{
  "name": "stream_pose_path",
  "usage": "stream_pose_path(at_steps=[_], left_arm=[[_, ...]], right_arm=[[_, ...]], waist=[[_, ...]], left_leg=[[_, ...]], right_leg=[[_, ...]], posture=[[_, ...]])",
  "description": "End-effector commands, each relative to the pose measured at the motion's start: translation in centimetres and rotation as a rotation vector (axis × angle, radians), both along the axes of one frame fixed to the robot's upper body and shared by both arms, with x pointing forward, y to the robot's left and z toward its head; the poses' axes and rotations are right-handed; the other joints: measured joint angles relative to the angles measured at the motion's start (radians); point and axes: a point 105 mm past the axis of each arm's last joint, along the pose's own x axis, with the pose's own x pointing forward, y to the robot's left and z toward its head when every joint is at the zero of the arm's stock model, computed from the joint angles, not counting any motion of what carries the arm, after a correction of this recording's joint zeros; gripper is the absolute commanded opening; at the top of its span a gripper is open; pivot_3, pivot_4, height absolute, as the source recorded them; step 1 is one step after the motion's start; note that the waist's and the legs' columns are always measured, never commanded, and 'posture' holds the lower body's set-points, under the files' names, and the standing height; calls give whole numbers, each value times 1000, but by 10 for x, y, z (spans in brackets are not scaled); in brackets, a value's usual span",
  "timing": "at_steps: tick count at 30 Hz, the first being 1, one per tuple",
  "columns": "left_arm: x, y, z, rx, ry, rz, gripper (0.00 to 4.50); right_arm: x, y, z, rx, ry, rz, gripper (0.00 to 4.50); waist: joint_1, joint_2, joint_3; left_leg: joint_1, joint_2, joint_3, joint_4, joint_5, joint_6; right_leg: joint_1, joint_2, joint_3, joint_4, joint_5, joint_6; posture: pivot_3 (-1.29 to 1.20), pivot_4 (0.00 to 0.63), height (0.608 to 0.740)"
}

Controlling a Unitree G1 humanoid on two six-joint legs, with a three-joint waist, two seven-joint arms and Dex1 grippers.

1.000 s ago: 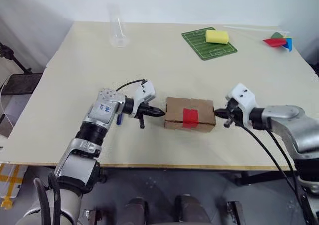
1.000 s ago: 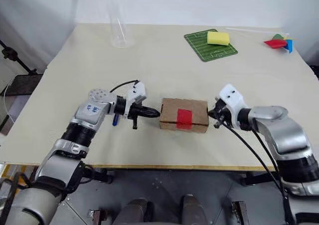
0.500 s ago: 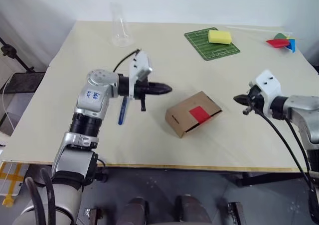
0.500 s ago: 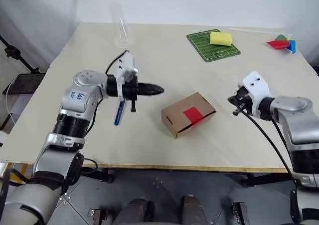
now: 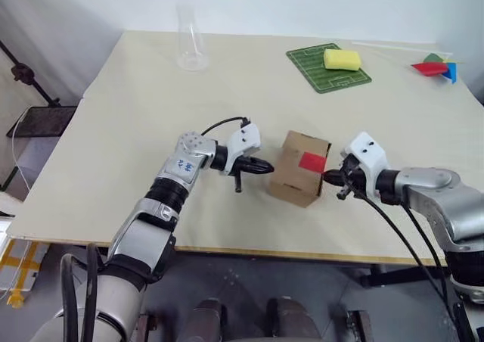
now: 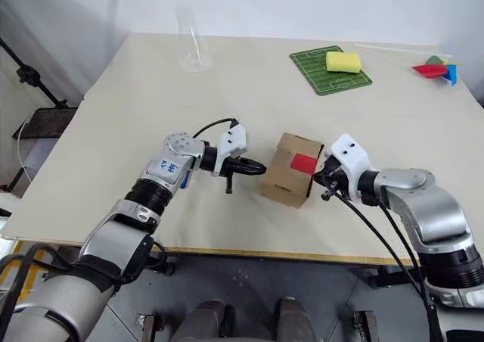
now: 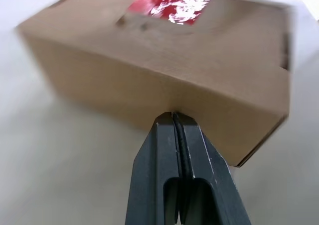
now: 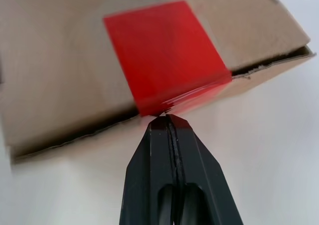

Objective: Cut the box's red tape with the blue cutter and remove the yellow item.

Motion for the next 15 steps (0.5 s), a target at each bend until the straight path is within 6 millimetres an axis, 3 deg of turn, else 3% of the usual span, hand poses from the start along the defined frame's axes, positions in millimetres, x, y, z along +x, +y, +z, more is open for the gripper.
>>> stream_pose_path(at_steps=[1, 8, 15], left_arm=[[-21, -27, 0, -16, 23, -78, 31], [-45, -38, -3, -25, 65, -116, 31], [-44, -27, -3, -22, 61, -69, 31]], right_arm=[[13, 8, 11, -18, -58, 71, 0], [38, -5, 3, -157, -73, 165, 0], [36, -4, 4, -151, -38, 223, 0]], waist=[[-1, 0, 0], [-3, 0, 0], [-4, 0, 0]], left_leg=[[0, 0, 0, 0, 0, 0], [0, 0, 0, 0, 0, 0], [0, 1, 0, 0, 0, 0]], right_leg=[[0, 0, 0, 0, 0, 0], [0, 1, -1, 0, 0, 0], [0, 0, -1, 0, 0, 0]], posture=[[0, 150, 740], [0, 150, 740], [0, 150, 740]])
